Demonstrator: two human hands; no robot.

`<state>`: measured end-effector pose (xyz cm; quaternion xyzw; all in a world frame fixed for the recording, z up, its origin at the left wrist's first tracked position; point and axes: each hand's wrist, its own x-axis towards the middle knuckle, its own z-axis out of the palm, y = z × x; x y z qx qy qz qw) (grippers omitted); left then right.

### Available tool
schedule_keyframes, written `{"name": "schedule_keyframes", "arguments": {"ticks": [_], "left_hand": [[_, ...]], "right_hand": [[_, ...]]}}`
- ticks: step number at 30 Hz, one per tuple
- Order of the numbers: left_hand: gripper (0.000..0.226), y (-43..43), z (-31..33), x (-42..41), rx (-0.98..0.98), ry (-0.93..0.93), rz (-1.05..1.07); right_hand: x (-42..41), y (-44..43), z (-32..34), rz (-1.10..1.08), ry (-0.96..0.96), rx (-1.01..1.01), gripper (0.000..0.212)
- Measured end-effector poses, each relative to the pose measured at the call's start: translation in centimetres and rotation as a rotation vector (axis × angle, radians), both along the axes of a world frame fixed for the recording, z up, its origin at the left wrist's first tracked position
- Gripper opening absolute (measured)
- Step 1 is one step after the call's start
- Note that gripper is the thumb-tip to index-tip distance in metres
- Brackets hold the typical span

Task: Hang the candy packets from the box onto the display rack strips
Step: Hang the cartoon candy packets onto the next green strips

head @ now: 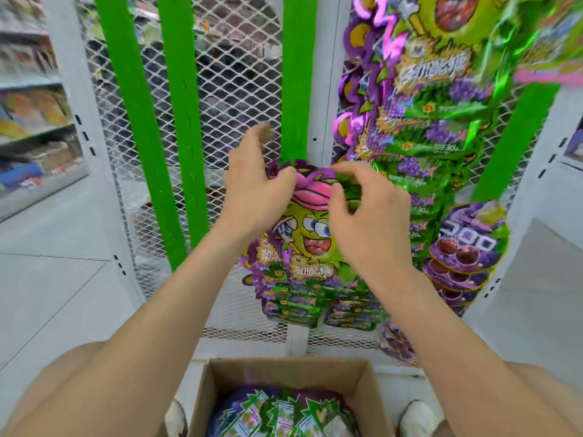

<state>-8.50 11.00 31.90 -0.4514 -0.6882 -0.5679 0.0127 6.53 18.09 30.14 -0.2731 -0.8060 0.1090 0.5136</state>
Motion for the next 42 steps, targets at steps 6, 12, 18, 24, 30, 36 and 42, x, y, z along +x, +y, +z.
{"name": "schedule_keyframes", "arguments": {"ticks": [6, 12, 18, 24, 30, 36, 42], "left_hand": [[0.043, 1.0, 4.2, -1.0, -0.035, -0.153, -0.08], [0.025, -0.5, 7.0, -1.7, -0.199, -0.214, -0.157], [0.03, -1.1, 7.3, -2.2, -0.218, -0.198, -0.291], [0.031, -0.9, 6.4, -3.0, -0.234, -0.163, -0.262], [0.017, -1.2, 3.6, -2.7, -0.076, 0.197, -0.123], [0.045, -2.8, -2.7, -0.3, 0.007, 0.769, 0.283], [0.017, -3.7, -12.9, 2.0, -0.513, 0.653, -0.358]], "right_hand": [[-3.2, 1.5, 3.8, -0.074, -0.005, 0.172, 0.021], [-4.7, 1.7, 6.4, 0.011, 0.028, 0.116, 0.015], [-4.8, 1.3, 7.7, 0.058, 0.062, 0.02, 0.016], [-4.6, 1.0, 7.4, 0.08, 0.016, -0.064, 0.021], [-3.6, 1.5, 4.6, 0.085, -0.078, -0.04, 0.018], [-0.5, -0.9, -0.8, 0.125, 0.004, 0.314, 0.016], [2.9, -0.7, -16.7, 0.305, -0.927, -0.444, 0.015]]}}
